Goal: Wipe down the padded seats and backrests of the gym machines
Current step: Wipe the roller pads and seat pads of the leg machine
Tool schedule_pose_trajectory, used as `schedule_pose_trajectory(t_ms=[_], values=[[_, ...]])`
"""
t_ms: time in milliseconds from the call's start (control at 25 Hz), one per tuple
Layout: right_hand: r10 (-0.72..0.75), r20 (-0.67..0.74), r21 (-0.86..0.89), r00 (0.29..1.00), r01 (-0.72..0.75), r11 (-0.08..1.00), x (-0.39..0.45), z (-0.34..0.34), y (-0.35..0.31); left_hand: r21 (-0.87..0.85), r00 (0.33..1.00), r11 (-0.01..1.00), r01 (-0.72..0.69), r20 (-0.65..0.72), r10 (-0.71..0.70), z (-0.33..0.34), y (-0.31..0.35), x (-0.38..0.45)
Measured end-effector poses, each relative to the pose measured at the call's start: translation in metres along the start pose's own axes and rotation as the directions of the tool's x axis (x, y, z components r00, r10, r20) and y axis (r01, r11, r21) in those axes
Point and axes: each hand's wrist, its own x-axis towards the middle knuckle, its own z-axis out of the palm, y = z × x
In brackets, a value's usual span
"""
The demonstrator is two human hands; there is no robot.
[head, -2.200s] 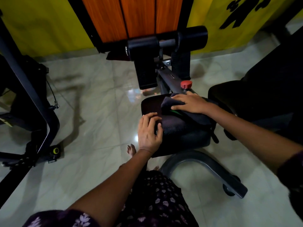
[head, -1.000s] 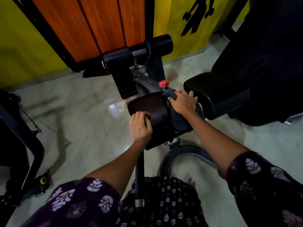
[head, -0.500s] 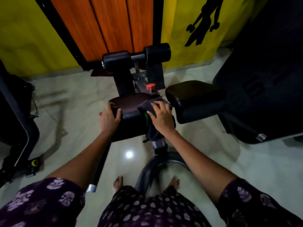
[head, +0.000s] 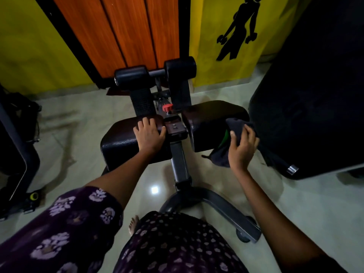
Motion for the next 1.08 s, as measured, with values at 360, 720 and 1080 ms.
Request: schedule_pose_trajectory(t_ms=[360, 720, 1080], values=[[-0.023, 0.140, 0.016, 0.990, 0.021, 1.000, -0.071, 0.071, -0.066, 0.015, 0.978, 0.994, -0.111, -0.178, 0.112, 0.022, 0.001, 0.004], [0.251, -0.157, -0.078, 0.955, -0.266, 0.961, 0.030, 0.062, 0.005, 0.025, 0.973, 0.993, -0.114, -0.201, 0.116, 0.026, 0.002, 0.001], [0.064, -0.010, -0.102, 0.998, -0.065, 0.993, -0.004, 0.067, -0.029, -0.009, 0.985, 0.996, -0.090, -0.150, 0.088, 0.025, 0.005, 0.003]])
